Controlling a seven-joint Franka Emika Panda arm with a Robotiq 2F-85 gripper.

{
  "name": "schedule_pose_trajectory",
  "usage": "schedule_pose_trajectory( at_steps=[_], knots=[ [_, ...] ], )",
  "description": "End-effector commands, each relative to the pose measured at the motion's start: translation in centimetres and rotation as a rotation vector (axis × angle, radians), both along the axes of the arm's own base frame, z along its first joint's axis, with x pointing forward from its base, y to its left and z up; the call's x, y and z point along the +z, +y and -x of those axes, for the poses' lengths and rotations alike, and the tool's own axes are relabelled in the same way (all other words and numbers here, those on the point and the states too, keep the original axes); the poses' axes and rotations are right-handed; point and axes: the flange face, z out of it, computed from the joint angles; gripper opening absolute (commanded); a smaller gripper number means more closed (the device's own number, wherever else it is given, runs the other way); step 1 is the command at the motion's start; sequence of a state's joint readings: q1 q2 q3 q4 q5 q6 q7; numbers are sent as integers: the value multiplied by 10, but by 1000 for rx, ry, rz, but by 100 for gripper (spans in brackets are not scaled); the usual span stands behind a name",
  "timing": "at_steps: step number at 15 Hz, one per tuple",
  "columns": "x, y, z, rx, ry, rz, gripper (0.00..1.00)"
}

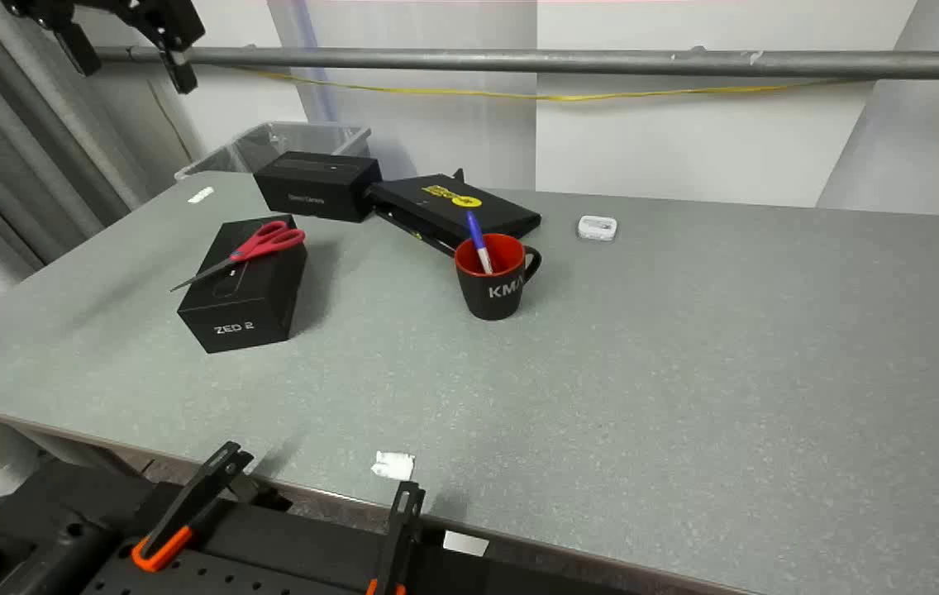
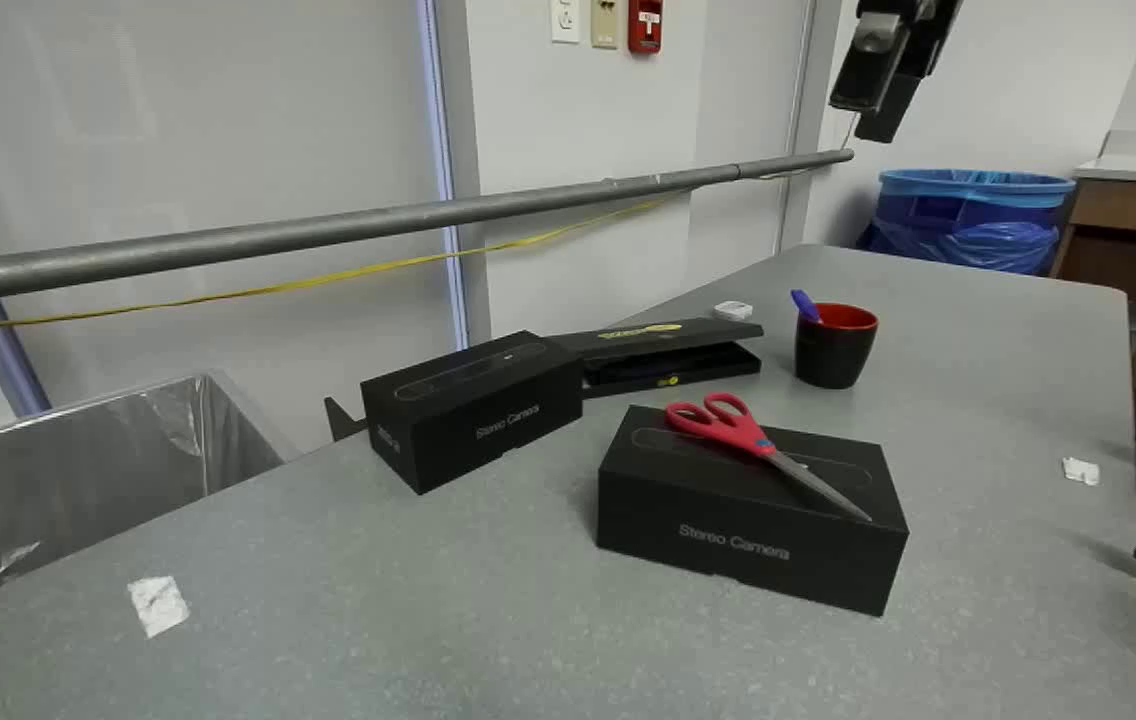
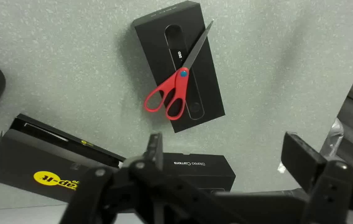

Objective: Remove the marker from the mug cup and place it on the table

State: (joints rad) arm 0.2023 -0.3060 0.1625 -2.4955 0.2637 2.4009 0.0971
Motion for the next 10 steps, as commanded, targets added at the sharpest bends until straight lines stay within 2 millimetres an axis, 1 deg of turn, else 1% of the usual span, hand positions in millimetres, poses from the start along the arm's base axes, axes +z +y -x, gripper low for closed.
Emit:
schedule_pose_trajectory(
  at_steps=[1, 5, 6, 7, 9, 10],
  knots=[
    [0, 0, 0, 0, 1, 0, 100],
    [0, 0, 0, 0, 1, 0, 100],
    [-1, 0, 0, 35, 11, -2, 100],
    [-4, -7, 0, 80, 11, 29, 100],
    [-11, -30, 2, 159, 14, 70, 100],
    [-16, -49, 2, 194, 10, 98, 100]
  ],
)
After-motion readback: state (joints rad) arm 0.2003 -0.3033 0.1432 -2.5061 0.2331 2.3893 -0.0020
